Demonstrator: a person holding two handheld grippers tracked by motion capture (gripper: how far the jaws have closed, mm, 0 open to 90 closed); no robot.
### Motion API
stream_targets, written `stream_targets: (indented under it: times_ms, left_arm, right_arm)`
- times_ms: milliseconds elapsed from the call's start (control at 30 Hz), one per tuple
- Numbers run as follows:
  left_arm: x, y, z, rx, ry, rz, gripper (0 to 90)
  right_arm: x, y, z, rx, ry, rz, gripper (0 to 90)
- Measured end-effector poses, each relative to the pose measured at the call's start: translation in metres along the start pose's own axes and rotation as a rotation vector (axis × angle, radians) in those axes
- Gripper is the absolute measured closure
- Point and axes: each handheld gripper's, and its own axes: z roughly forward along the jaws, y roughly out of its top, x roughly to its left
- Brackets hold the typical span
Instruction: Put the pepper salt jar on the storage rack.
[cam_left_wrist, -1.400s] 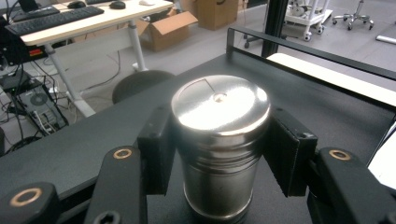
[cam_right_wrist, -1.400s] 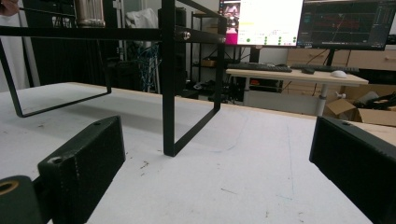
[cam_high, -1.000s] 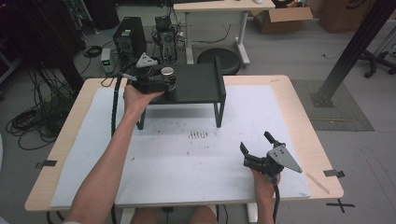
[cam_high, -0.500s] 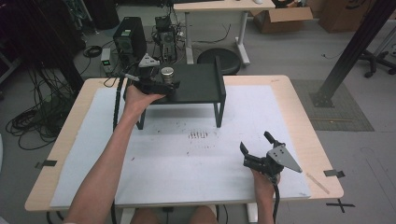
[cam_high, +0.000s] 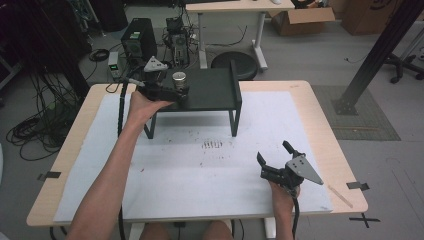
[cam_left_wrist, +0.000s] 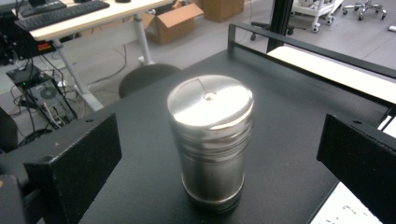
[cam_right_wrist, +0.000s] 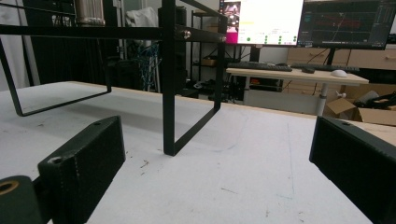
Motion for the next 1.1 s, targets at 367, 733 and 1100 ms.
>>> stream_targets:
  times_ms: [367, 733, 1100]
  left_arm:
    - [-0.009, 0.006, -0.032, -0.037, -0.006, 0.047, 0.4]
    - [-0.025, -0.006, -0.085, -0.115, -0.004, 0.075, 0.6]
    - [-0.019, -0.030, -0.133, -0.189, 0.024, 0.038, 0.9]
  right_arm:
    - [0.000, 0.000, 0.000, 0.000, 0.000, -0.001, 3.0]
    - [0.000, 0.000, 0.000, 0.000, 0.000, -0.004, 3.0]
    - [0.000, 0.000, 0.000, 0.001, -0.001, -0.004, 3.0]
